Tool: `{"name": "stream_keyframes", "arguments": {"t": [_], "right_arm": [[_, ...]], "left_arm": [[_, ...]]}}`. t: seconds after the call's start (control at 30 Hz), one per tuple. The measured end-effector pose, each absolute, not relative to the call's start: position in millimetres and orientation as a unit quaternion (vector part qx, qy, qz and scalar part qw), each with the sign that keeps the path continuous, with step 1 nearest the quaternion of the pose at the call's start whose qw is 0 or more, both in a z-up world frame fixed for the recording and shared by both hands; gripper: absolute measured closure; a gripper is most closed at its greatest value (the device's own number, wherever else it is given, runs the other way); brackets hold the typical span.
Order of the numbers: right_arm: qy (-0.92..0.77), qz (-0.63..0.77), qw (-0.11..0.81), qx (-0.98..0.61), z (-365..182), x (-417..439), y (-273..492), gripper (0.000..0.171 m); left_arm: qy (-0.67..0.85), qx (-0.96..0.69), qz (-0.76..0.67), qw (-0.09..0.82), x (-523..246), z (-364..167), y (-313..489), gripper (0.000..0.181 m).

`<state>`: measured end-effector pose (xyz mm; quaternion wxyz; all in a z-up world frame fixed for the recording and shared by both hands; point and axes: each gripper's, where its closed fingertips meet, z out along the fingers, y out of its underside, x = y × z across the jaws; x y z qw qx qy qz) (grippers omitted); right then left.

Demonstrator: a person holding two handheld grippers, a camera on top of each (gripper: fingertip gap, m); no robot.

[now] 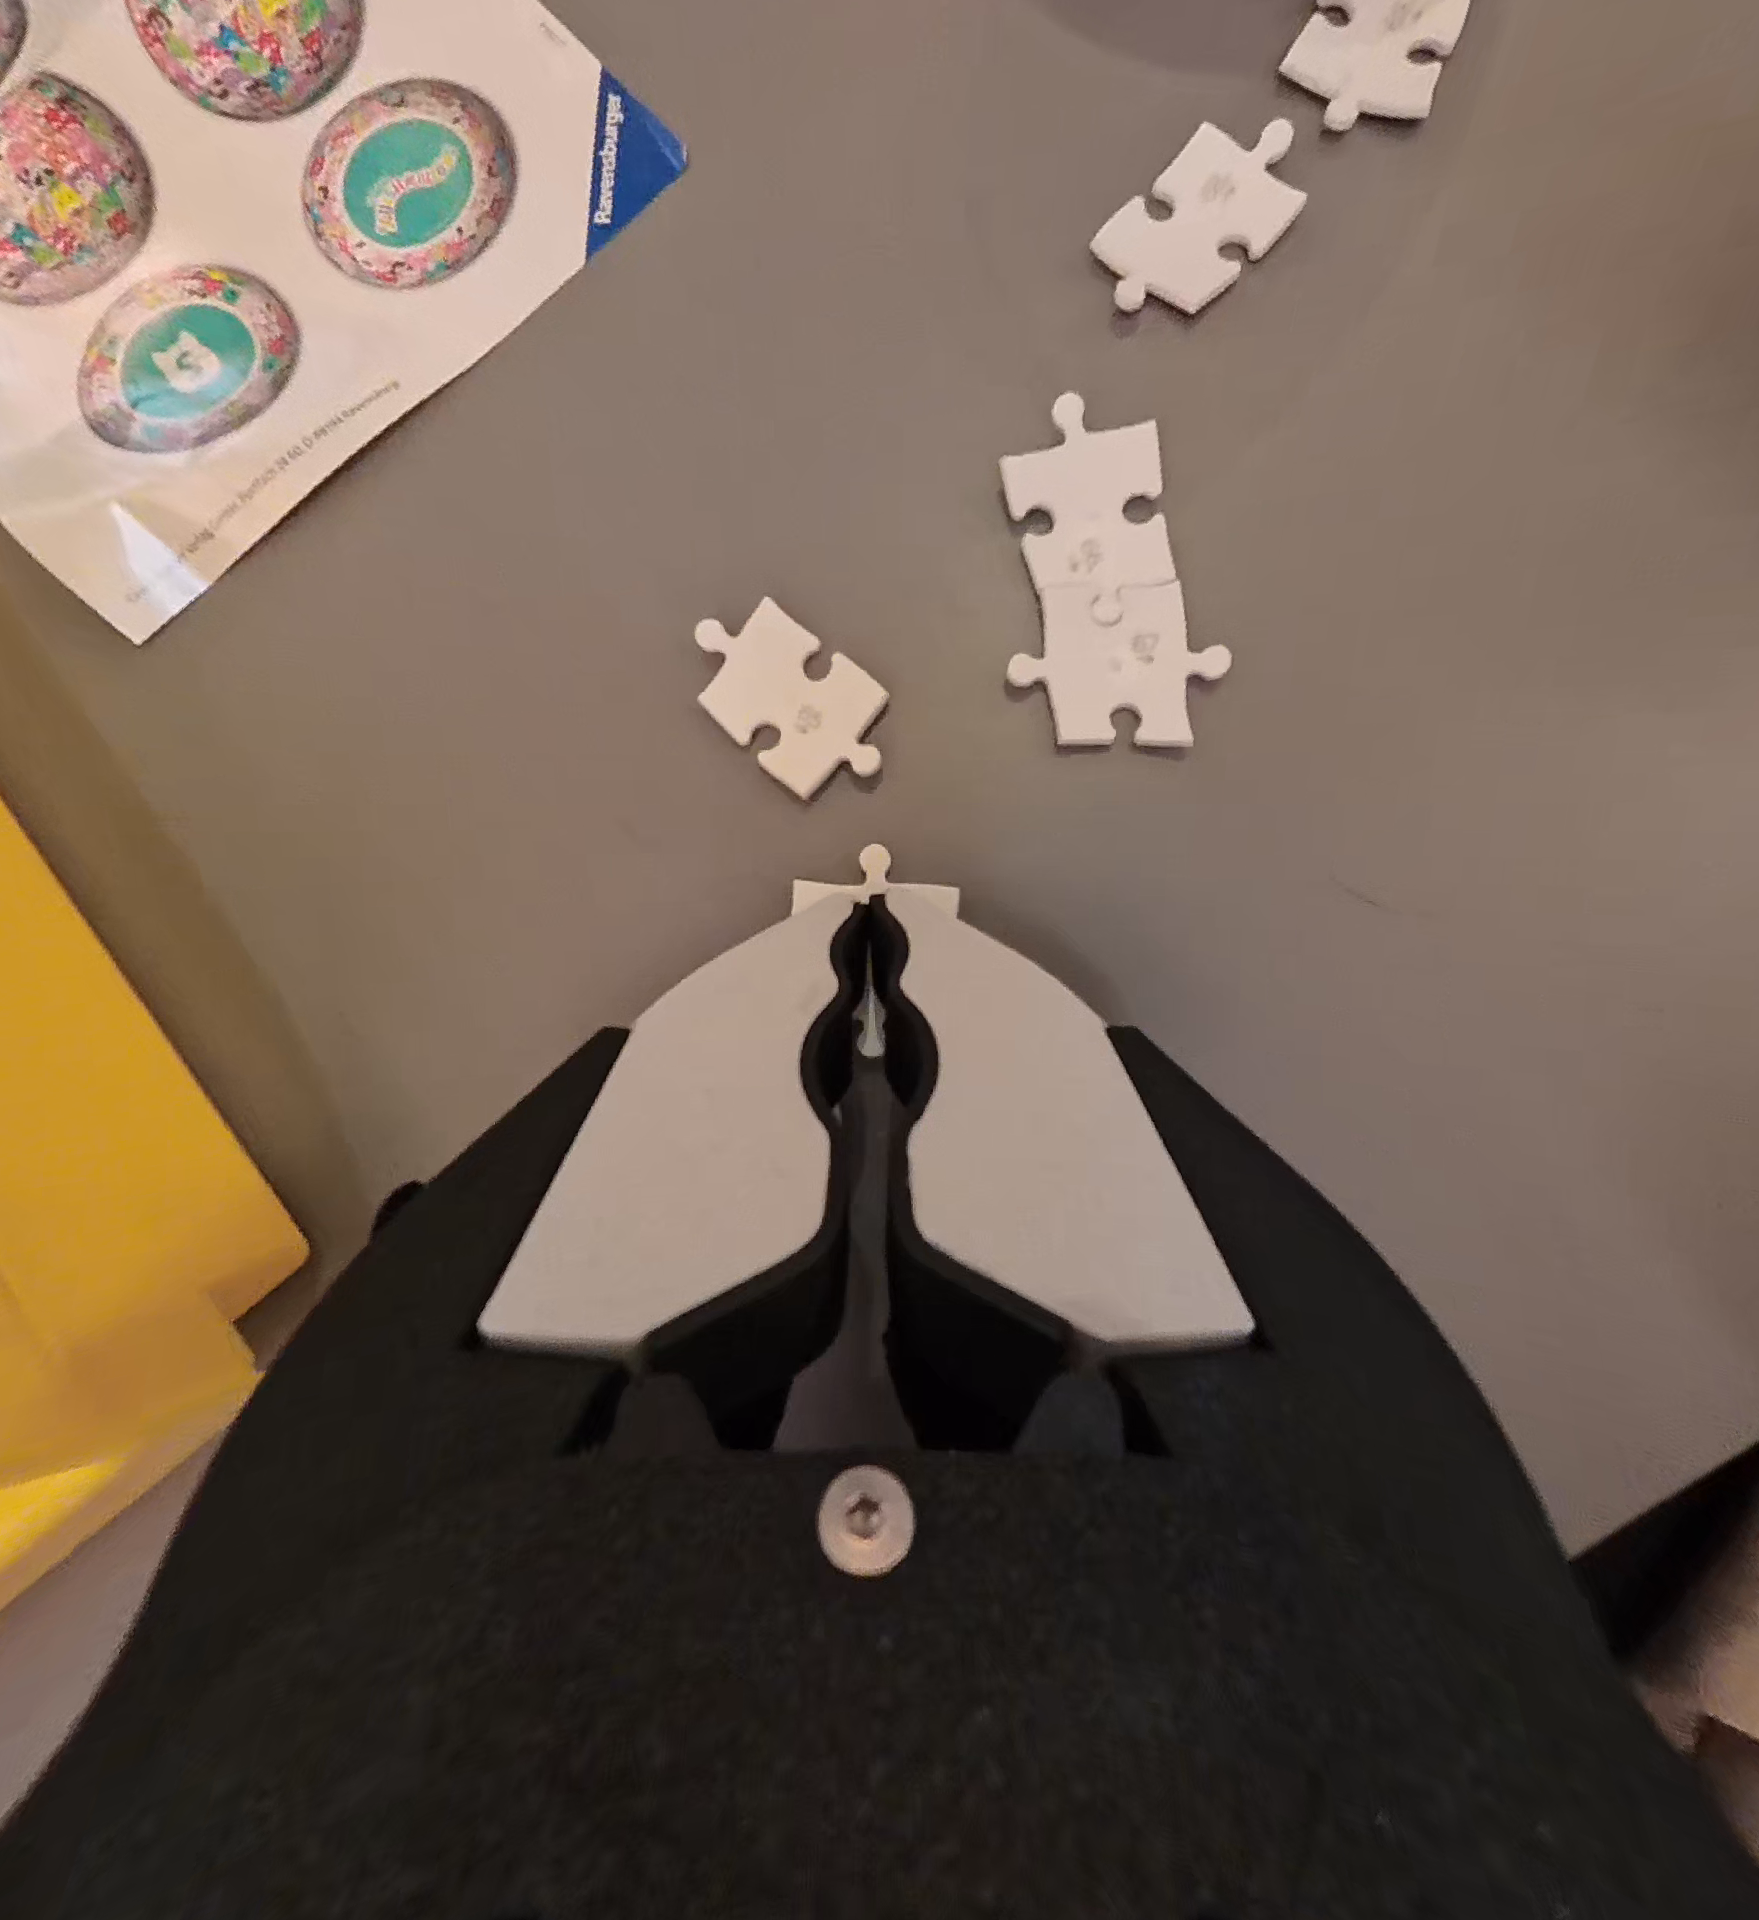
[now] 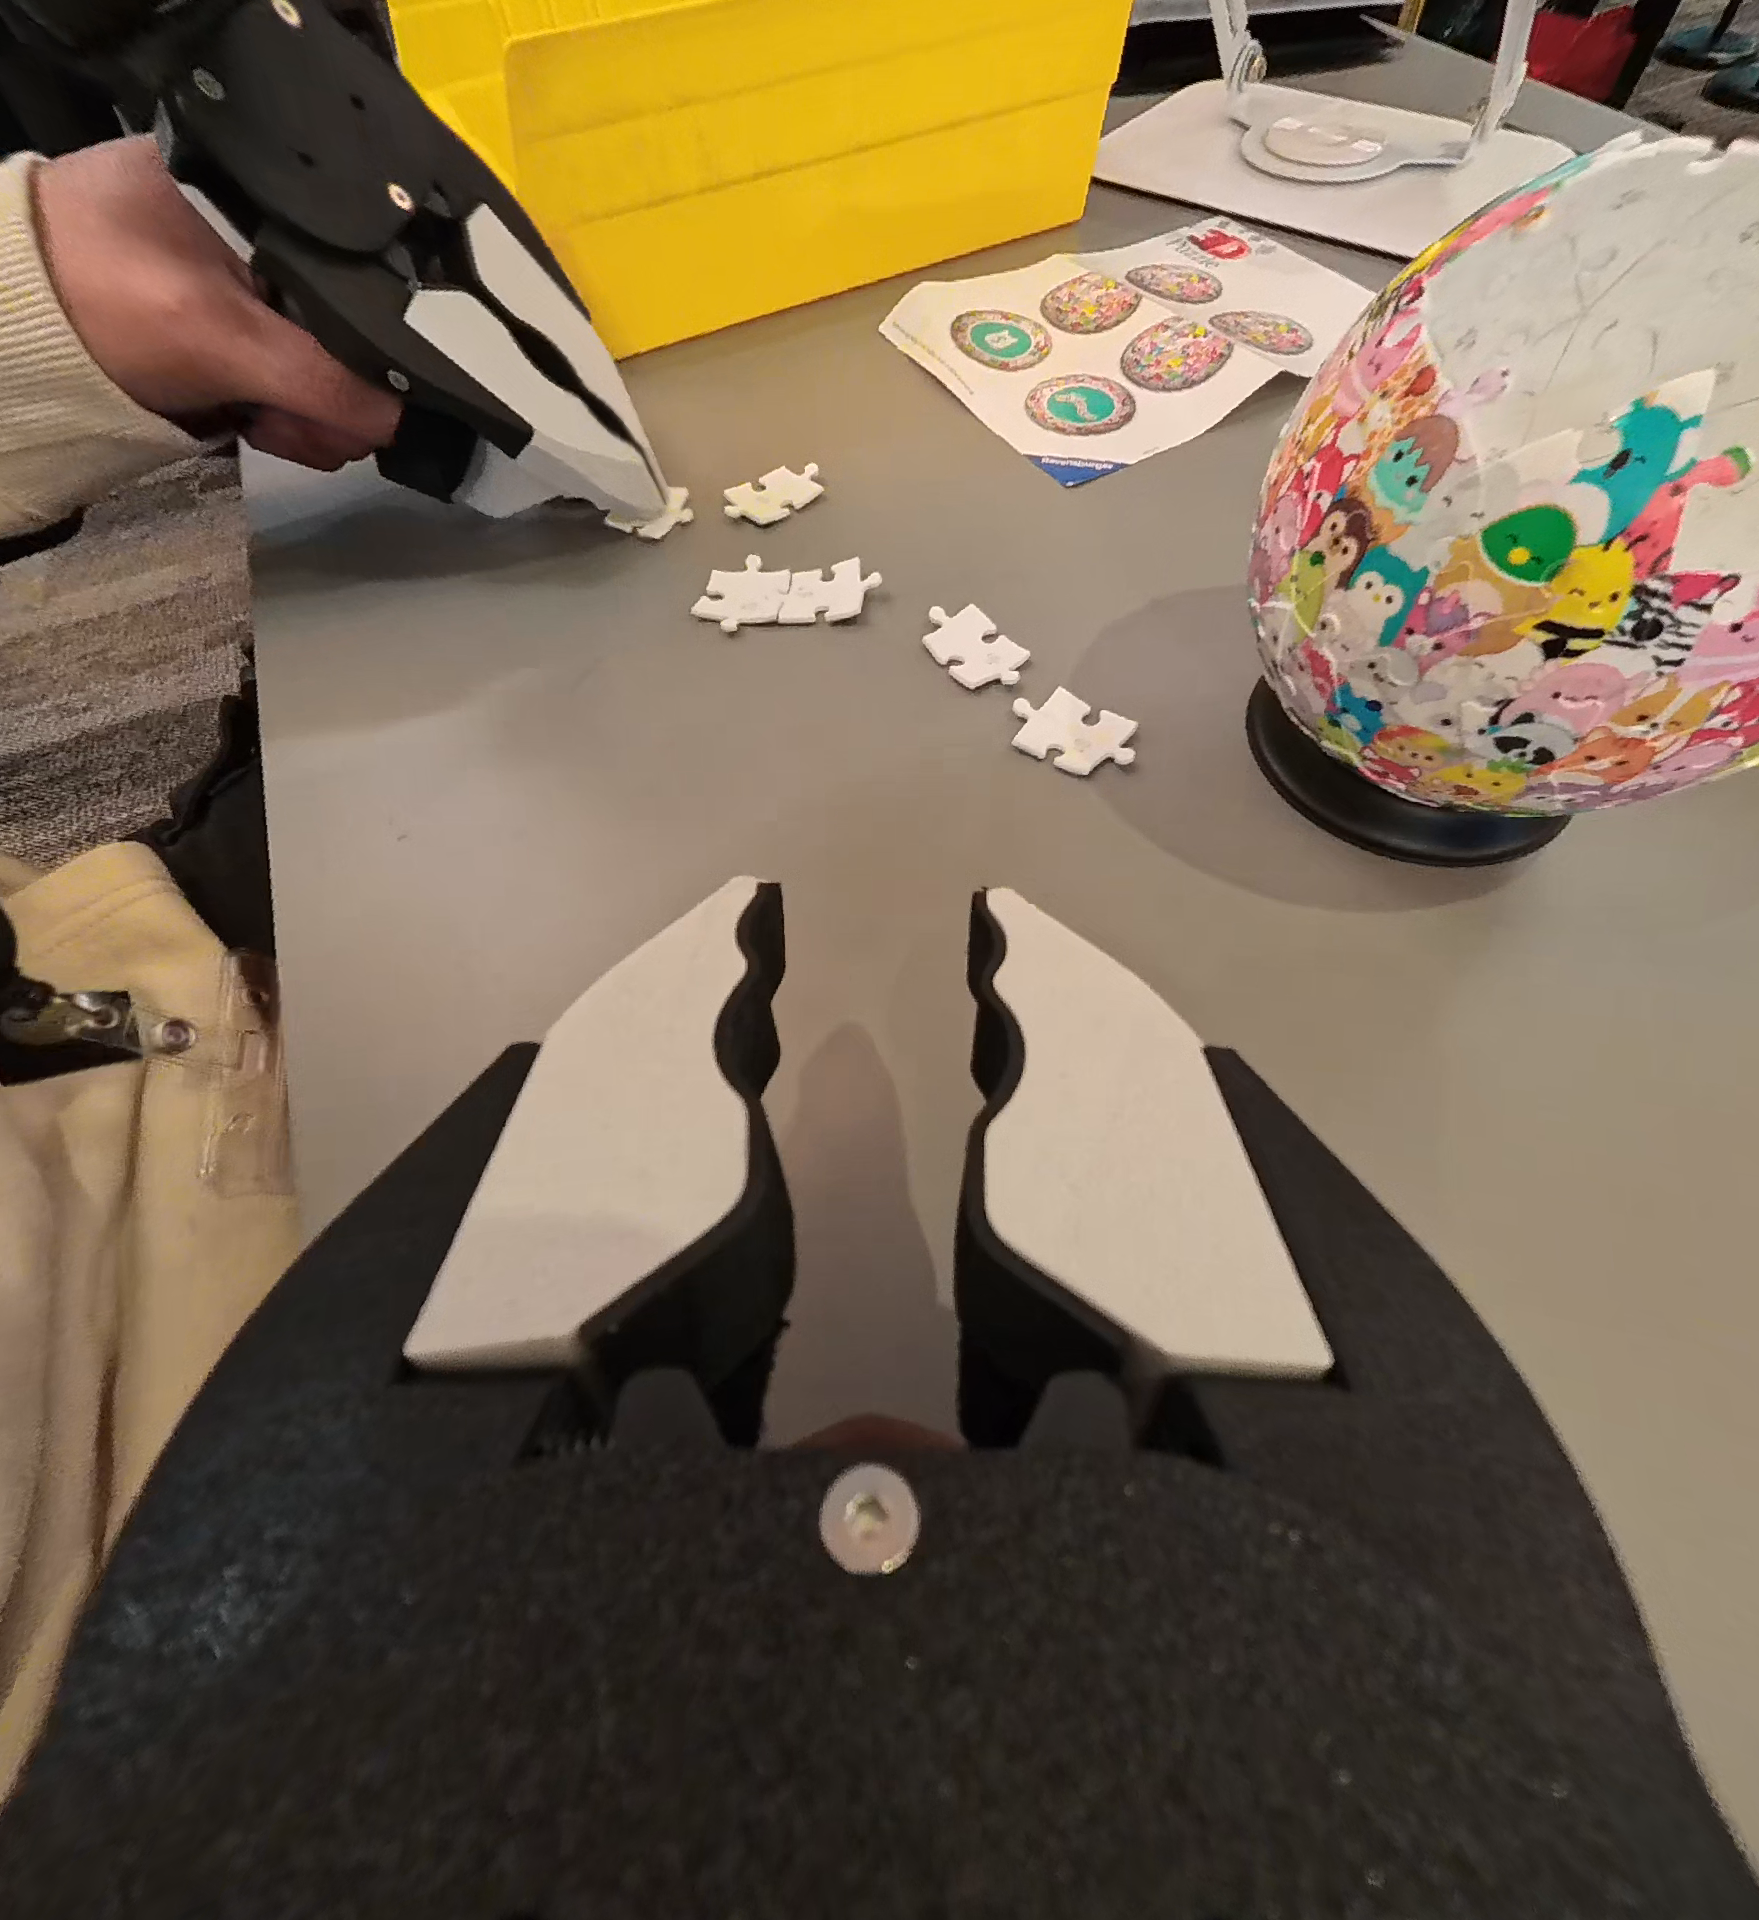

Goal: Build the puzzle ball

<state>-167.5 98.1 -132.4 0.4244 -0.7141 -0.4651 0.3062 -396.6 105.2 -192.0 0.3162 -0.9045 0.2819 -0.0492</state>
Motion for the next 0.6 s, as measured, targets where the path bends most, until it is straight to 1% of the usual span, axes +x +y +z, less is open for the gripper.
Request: {"name": "stream_keyframes", "arguments": {"t": [0.2,0.23,0.3,0.37,0.43,0.5,0.6], "right_arm": [[-0.477,0.315,0.443,-0.691,-121,-178,97,0.138],[-0.482,0.316,0.451,-0.682,-118,-183,98,0.138],[-0.489,0.309,0.459,-0.674,-117,-195,104,0.138],[-0.501,0.305,0.453,-0.672,-120,-211,108,0.138],[-0.511,0.311,0.453,-0.661,-120,-232,111,0.138],[-0.514,0.331,0.443,-0.656,-121,-256,113,0.138],[-0.514,0.361,0.401,-0.667,-131,-287,115,0.138]], "left_arm": [[0.276,-0.901,-0.062,0.329,-400,-189,109,0.181],[0.267,-0.897,-0.074,0.345,-401,-180,109,0.181],[0.227,-0.881,-0.102,0.403,-411,-148,108,0.170],[0.167,-0.856,-0.135,0.470,-438,-109,103,0.168],[0.092,-0.836,-0.142,0.522,-484,-83,93,0.163],[0.030,-0.835,-0.125,0.536,-535,-84,80,0.156],[-0.035,-0.842,-0.075,0.533,-596,-100,65,0.154]]}}
